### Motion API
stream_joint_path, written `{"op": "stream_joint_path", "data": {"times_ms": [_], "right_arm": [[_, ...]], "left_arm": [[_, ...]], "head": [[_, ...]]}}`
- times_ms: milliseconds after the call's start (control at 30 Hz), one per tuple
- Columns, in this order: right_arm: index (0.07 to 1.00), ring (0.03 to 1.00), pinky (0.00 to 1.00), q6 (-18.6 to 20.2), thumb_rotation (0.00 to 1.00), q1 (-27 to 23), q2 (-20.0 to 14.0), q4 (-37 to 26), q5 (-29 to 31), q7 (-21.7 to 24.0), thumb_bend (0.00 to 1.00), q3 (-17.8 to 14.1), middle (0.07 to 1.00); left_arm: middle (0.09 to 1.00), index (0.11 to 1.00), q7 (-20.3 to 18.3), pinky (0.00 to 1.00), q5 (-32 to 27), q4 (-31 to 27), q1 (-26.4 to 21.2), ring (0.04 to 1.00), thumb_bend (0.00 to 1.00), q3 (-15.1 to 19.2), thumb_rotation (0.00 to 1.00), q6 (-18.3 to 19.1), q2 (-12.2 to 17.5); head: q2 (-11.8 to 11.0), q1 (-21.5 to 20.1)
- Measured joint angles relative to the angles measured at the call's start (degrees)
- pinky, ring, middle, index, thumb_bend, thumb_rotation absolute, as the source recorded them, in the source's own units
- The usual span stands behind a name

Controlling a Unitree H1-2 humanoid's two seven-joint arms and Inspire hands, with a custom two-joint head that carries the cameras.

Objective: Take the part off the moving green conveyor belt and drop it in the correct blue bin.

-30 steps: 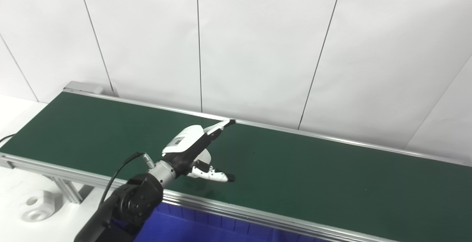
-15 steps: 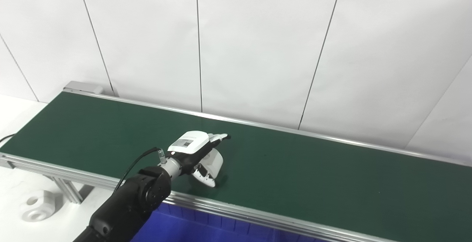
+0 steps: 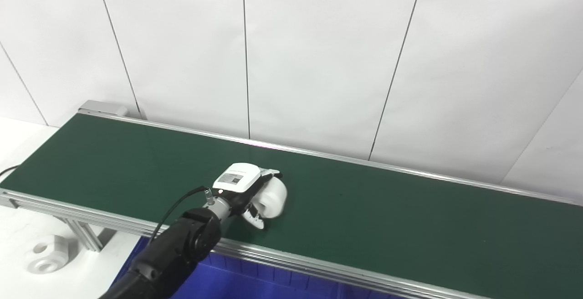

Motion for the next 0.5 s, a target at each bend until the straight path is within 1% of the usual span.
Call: {"op": "stream_joint_path", "data": {"times_ms": [33,67,100,133,200,233,333,367,500], "right_arm": [[0.958,0.959,0.98,0.0,0.97,0.2,0.2,0.0,0.0,0.1,0.73,-0.3,0.962],[0.959,0.960,0.98,0.0,0.98,0.4,0.4,-0.1,0.0,0.1,0.73,-0.6,0.962],[0.961,0.963,0.99,0.0,0.98,0.5,0.6,-0.1,0.0,0.2,0.72,-0.9,0.965],[0.962,0.965,0.99,0.0,0.98,0.5,0.7,-0.1,0.0,0.3,0.72,-1.1,0.967],[0.966,0.967,0.99,0.0,0.99,0.6,0.8,-0.2,0.0,0.9,0.72,-1.4,0.969],[0.965,0.964,0.99,0.0,0.98,0.6,0.8,-0.2,0.0,1.3,0.73,-1.5,0.967],[0.963,0.964,1.00,0.0,0.98,0.7,1.0,-0.2,0.2,2.1,0.73,-2.1,0.967],[0.963,0.965,0.99,0.0,0.98,0.7,1.2,-0.2,0.3,2.3,0.72,-2.3,0.969],[0.960,0.959,0.99,0.0,0.98,0.7,1.8,-0.2,0.8,3.0,0.72,-2.8,0.963]], "left_arm": [[0.522,0.618,1.4,0.40,-1.1,0.9,0.1,0.434,0.52,0.4,0.00,-0.9,-0.6],[0.485,0.577,2.7,0.37,-1.9,2.0,0.0,0.404,0.50,0.7,0.00,-2.3,-1.1],[0.477,0.556,4.0,0.38,-3.1,3.2,0.1,0.400,0.50,0.9,0.00,-3.5,-1.8],[0.473,0.546,5.2,0.38,-4.2,4.4,0.1,0.398,0.50,1.6,0.00,-4.6,-2.6],[0.463,0.537,6.6,0.35,-6.2,5.0,0.1,0.385,0.49,2.6,0.00,-5.5,-4.2],[0.472,0.532,7.4,0.37,-6.8,4.9,0.2,0.393,0.50,2.8,0.00,-6.3,-4.9],[0.474,0.532,8.5,0.37,-8.6,3.5,0.4,0.392,0.50,3.1,0.00,-7.8,-6.6],[0.483,0.526,8.7,0.39,-8.8,3.2,0.5,0.403,0.50,3.2,0.00,-8.4,-6.9],[0.487,0.525,8.6,0.40,-10.0,-0.3,1.1,0.407,0.50,3.9,0.00,-9.3,-6.9]], "head": [[0.0,0.0],[0.2,-0.1],[0.2,-0.1],[0.3,-0.1],[0.4,0.0],[0.4,0.1],[0.4,0.1],[0.4,0.1],[0.6,-0.3]]}}
